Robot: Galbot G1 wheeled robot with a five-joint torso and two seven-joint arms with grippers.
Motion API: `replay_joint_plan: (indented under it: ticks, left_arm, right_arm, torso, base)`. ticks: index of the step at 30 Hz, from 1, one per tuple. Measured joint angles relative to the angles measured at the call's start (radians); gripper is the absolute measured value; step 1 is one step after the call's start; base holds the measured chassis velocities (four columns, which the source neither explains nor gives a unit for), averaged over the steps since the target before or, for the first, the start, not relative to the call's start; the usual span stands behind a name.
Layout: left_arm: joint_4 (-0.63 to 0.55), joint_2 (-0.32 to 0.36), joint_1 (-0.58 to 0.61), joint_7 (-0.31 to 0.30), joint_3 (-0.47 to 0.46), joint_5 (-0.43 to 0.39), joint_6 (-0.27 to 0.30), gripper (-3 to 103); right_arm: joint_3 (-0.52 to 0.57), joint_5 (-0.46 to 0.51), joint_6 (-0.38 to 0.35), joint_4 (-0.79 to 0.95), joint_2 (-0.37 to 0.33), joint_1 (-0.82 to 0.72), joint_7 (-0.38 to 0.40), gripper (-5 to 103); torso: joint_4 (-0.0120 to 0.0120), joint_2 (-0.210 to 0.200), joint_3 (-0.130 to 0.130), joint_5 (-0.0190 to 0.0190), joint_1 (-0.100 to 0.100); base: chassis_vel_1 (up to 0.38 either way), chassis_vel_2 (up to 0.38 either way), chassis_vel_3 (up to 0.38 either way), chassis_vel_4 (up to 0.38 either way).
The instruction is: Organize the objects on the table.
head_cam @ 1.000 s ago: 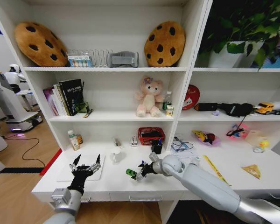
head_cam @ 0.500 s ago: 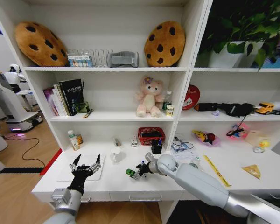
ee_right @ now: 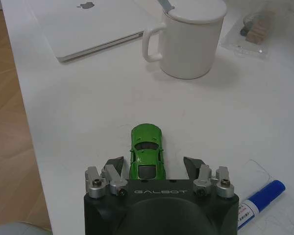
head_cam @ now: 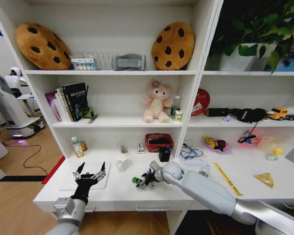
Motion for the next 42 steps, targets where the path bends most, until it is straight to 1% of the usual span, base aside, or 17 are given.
replay_joint_plan:
  ticks: [2, 4, 7, 19, 20, 21, 24, 26, 27, 34, 36, 37, 38, 41, 42]
  left_arm:
    - [0.0, 0.0, 0.0, 0.0, 0.0, 0.0, 0.0, 100]
    - [0.0, 0.0, 0.0, 0.0, 0.0, 0.0, 0.0, 100]
    - [0.0, 0.0, 0.0, 0.0, 0.0, 0.0, 0.0, 100]
    - [0.0, 0.0, 0.0, 0.0, 0.0, 0.0, 0.0, 100]
    - [0.0, 0.0, 0.0, 0.0, 0.0, 0.0, 0.0, 100]
    - [0.0, 0.0, 0.0, 0.0, 0.0, 0.0, 0.0, 100]
    - [0.0, 0.0, 0.0, 0.0, 0.0, 0.0, 0.0, 100]
    - [0.0, 0.0, 0.0, 0.0, 0.0, 0.0, 0.0, 100]
    - [0.0, 0.0, 0.0, 0.0, 0.0, 0.0, 0.0, 100]
    - [0.0, 0.0, 0.0, 0.0, 0.0, 0.0, 0.0, 100]
    - [0.0, 0.0, 0.0, 0.0, 0.0, 0.0, 0.0, 100]
    - [0.0, 0.0, 0.0, 0.0, 0.0, 0.0, 0.0, 100]
    - [0.0, 0.0, 0.0, 0.0, 0.0, 0.0, 0.0, 100]
    - [0.0, 0.0, 0.0, 0.0, 0.0, 0.0, 0.0, 100]
    - [0.0, 0.0, 0.0, 0.0, 0.0, 0.0, 0.0, 100]
  right_arm:
    - [0.0, -0.003, 0.0, -0.002, 0.001, 0.0, -0.002, 71]
    - [-0.001, -0.016, 0.001, -0.003, 0.005, 0.002, -0.009, 66]
    - [-0.005, -0.028, 0.01, -0.004, 0.008, 0.003, -0.017, 65]
    - [-0.015, -0.038, 0.013, -0.006, 0.017, 0.005, -0.021, 63]
    - [-0.016, -0.038, 0.013, -0.006, 0.018, 0.005, -0.021, 53]
    - [-0.016, -0.038, 0.013, -0.006, 0.018, 0.005, -0.021, 53]
    - [-0.017, -0.035, 0.013, -0.007, 0.018, 0.005, -0.009, 37]
    - [-0.018, -0.034, 0.012, -0.007, 0.018, 0.005, -0.007, 37]
    - [-0.018, -0.034, 0.012, -0.008, 0.018, 0.004, -0.005, 34]
    - [-0.006, -0.037, 0.013, -0.002, 0.016, -0.005, 0.005, 33]
    - [0.033, -0.045, 0.014, 0.036, 0.01, -0.01, 0.014, 33]
    - [0.033, -0.045, 0.014, 0.036, 0.01, -0.01, 0.014, 33]
    - [0.065, -0.048, 0.019, 0.068, 0.007, -0.011, 0.014, 33]
    - [0.158, -0.042, 0.037, 0.16, -0.001, -0.013, 0.015, 33]
    - [0.158, -0.042, 0.037, 0.16, -0.001, -0.013, 0.015, 33]
  torso:
    - [0.0, 0.0, 0.0, 0.0, 0.0]
    - [0.0, 0.0, 0.0, 0.0, 0.0]
    - [0.0, 0.0, 0.0, 0.0, 0.0]
    - [0.0, 0.0, 0.0, 0.0, 0.0]
    - [0.0001, 0.0, 0.0, 0.0001, 0.0]
    - [0.0001, 0.0, 0.0, 0.0001, 0.0]
    - [0.0001, 0.0, 0.0, 0.0002, 0.0]
    - [0.0001, 0.0, 0.0, 0.0001, 0.0]
    - [0.0001, 0.0, 0.0, 0.0001, 0.0]
    - [0.0002, 0.0, 0.0, 0.0002, 0.0]
    - [-0.0005, 0.0, 0.0, 0.0, 0.0]
    - [-0.0005, 0.0, 0.0, 0.0, 0.0]
    - [0.0, 0.0, 0.0, -0.0001, 0.0]
    - [0.0, 0.0, 0.0, 0.0, 0.0]
    - [0.0, 0.0, 0.0, 0.0, 0.0]
  base:
    - [0.0, 0.0, 0.0, 0.0]
    - [0.0, 0.0, 0.0, 0.0]
    - [0.0, 0.0, 0.0, 0.0]
    - [0.0, 0.0, 0.0, 0.0]
    - [0.0, 0.0, 0.0, 0.0]
    - [0.0, 0.0, 0.0, 0.0]
    - [0.0, 0.0, 0.0, 0.0]
    - [0.0, 0.0, 0.0, 0.0]
    - [0.0, 0.0, 0.0, 0.0]
    - [0.0, 0.0, 0.0, 0.0]
    - [0.0, 0.0, 0.0, 0.0]
    - [0.0, 0.0, 0.0, 0.0]
    - [0.0, 0.0, 0.0, 0.0]
    - [0.0, 0.0, 0.0, 0.0]
    - [0.0, 0.0, 0.0, 0.0]
